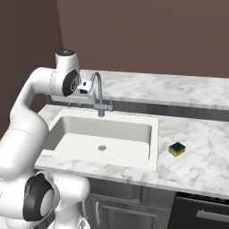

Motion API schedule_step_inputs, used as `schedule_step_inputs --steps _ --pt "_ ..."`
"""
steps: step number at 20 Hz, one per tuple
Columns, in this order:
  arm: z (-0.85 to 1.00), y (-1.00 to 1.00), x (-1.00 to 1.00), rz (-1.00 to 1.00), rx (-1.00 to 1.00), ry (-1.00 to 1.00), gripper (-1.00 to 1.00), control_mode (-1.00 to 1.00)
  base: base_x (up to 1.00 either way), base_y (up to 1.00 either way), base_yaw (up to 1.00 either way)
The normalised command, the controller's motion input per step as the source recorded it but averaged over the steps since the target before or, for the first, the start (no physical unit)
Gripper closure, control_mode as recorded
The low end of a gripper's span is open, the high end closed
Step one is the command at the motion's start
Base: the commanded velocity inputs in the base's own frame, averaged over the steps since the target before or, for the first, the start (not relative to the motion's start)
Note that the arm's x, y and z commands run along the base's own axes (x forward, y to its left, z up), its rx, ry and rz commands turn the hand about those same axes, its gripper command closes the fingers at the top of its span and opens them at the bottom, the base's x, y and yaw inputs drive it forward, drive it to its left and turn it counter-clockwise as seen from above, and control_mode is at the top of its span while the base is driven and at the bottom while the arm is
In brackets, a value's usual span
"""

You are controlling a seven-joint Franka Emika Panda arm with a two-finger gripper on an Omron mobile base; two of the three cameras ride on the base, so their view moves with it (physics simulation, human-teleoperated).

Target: Soak the sponge with water for a few seconds and then drop it inside the sink.

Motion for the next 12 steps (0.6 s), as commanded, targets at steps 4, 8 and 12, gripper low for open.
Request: schedule_step_inputs --steps 4,8,12 --pt "0.0 0.0 0.0 0.0 0.0 -0.03 -1.0 -1.0 0.0 0.0 0.0" --pt "0.0 0.0 0.0 0.0 0.0 0.0 -1.0 -1.0 0.0 0.0 0.0" --pt "0.0 0.04 0.0 0.0 -0.06 -0.01 -1.0 -1.0 0.0 0.0 0.0"
